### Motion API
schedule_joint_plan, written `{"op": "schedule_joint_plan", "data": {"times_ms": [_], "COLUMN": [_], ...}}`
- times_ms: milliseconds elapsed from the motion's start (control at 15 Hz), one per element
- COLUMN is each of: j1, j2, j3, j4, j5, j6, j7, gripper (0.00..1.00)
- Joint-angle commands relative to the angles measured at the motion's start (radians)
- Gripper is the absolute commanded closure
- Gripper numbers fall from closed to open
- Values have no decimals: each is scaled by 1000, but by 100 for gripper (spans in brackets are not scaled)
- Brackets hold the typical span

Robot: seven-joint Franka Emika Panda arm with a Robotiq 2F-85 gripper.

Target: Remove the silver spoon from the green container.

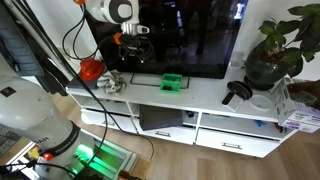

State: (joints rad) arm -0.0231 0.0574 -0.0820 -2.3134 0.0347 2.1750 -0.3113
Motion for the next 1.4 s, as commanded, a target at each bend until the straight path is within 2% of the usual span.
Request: {"op": "schedule_joint_plan", "data": {"times_ms": [0,800,867,1333], "j1": [-44,-134,-122,-137], "j2": [123,381,345,393], "j3": [-8,-41,-36,-35], "j4": [117,278,242,285], "j5": [57,226,176,216], "j6": [-39,15,8,22], "j7": [100,478,431,466], "gripper": [0,0,0,0]}}
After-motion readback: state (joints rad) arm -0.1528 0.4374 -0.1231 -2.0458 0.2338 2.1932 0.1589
